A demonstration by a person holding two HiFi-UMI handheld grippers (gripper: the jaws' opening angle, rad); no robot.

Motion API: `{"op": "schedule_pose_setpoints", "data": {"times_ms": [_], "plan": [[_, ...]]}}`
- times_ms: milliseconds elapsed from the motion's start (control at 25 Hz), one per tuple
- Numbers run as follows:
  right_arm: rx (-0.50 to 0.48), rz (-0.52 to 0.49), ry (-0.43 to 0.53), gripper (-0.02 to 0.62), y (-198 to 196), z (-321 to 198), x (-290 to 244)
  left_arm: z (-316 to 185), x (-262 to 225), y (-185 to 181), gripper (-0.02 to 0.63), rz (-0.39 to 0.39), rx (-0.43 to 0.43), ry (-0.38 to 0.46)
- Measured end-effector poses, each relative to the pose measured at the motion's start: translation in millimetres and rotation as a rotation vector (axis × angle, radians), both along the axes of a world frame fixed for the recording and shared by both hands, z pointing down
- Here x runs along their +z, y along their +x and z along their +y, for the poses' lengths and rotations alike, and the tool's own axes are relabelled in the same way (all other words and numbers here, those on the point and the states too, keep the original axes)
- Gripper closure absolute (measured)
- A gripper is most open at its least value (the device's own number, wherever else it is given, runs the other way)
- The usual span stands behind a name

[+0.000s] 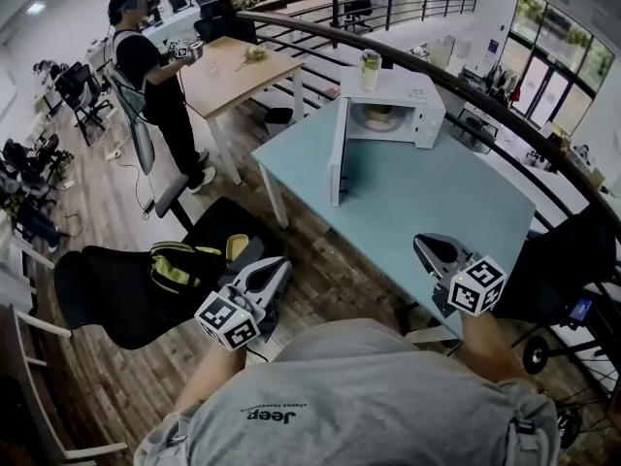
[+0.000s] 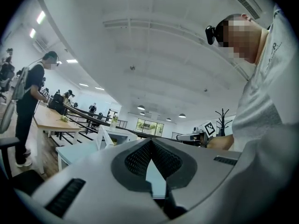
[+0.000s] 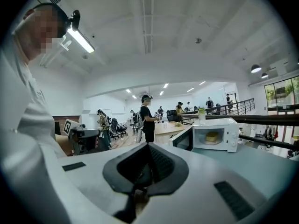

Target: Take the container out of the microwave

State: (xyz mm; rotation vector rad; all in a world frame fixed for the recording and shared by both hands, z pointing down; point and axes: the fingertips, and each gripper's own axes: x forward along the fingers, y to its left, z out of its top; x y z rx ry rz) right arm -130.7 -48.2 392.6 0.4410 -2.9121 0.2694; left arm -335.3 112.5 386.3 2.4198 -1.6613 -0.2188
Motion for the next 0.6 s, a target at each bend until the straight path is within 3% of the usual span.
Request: {"op": "schedule_pose_setpoints", "data": {"times_ms": [280, 480, 600], "plan": [[-0.049, 0.021, 0.005, 0.577, -22.6, -69.6, 22.9, -68.5, 6.3, 8.5, 0.600, 0.003, 0.018, -0.042], [-0.043, 0.023, -0.016, 0.577, -32.7, -178.7, 51.6, -158.6, 5.6, 24.8, 0.600, -0.040, 0.023, -0.076], [-0.049, 0.058, 0.010, 0.577, -49.4, -252.7, 71.9, -219.2, 6.2, 26.3, 0.600, -0.023, -0.005, -0.105]]}}
